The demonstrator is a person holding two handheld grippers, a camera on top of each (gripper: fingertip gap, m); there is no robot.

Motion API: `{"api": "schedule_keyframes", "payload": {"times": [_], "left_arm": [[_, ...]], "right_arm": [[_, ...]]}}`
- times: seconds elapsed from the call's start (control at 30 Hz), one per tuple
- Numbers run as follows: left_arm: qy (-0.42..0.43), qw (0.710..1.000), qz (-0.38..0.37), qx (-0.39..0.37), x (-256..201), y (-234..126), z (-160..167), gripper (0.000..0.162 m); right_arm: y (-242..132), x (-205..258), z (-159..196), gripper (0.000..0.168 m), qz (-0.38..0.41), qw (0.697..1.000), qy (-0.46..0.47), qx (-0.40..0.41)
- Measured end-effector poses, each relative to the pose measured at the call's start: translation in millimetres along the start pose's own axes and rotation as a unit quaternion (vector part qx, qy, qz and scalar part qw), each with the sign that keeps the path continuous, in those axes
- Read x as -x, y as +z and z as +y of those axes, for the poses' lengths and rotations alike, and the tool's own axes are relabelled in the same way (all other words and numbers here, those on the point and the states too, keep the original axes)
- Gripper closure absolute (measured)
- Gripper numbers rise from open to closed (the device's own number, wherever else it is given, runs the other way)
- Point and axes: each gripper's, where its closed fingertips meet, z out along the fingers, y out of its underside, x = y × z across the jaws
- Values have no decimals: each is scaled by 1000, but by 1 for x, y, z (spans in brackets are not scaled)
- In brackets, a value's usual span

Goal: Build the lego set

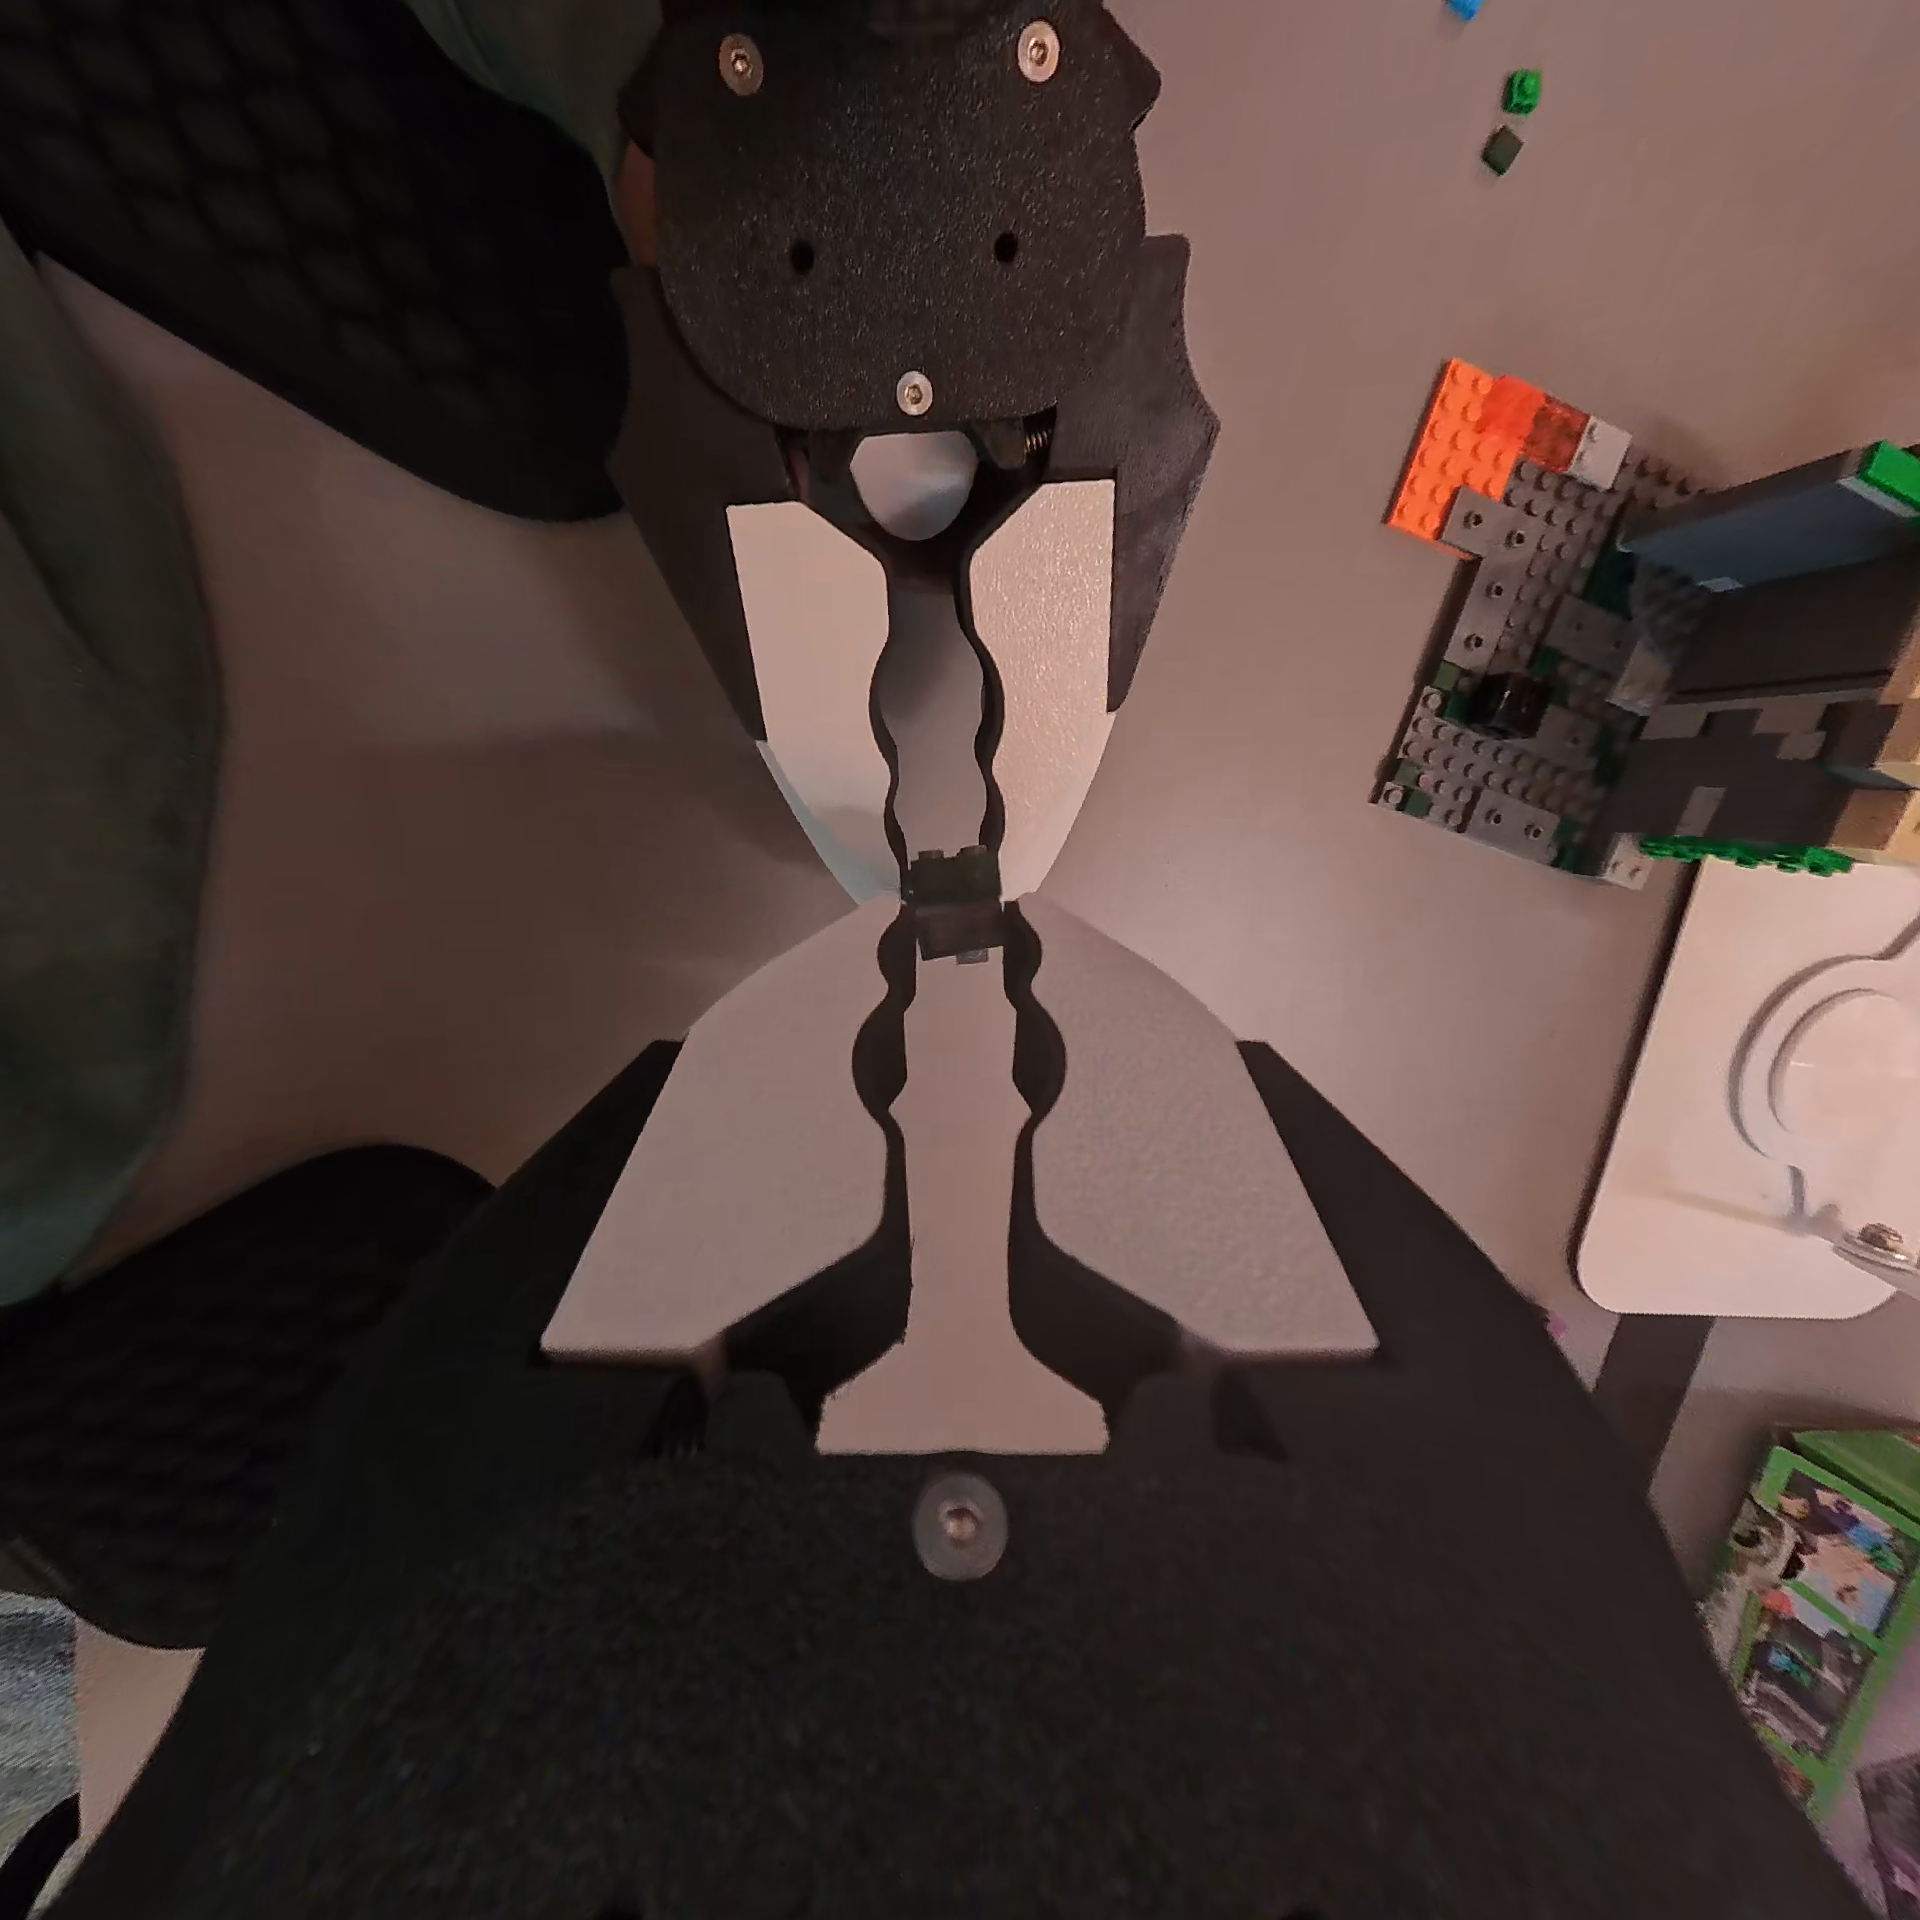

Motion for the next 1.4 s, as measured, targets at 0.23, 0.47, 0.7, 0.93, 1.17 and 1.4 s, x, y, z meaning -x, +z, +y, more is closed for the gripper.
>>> {"api": "schedule_keyframes", "payload": {"times": [0.23, 0.47, 0.7, 0.93, 1.17, 1.4], "left_arm": [[-4, 1000, -1, -2, 0, 0, -1, 143], [-4, 1000, -2, -4, 1, -1, -2, 143], [-6, 1000, -1, -5, 1, -1, -2, 143], [-8, 1000, 0, -5, 1, -1, -2, 143], [-8, 1000, -3, -8, 1, -2, -3, 143], [-10, 1000, -8, -12, 3, -3, -5, 144]], "right_arm": [[0, -1, -1, 153, 1, 1000, 3, -1], [1, -1, -2, 153, 2, 1000, 4, -4], [1, -2, -3, 152, 4, 1000, 5, -8], [-1, -2, -5, 150, -2, 1000, 12, -20], [-14, -8, -11, 134, -39, 987, 116, -101], [-6, -20, 22, 102, -158, 841, 440, -272]]}}
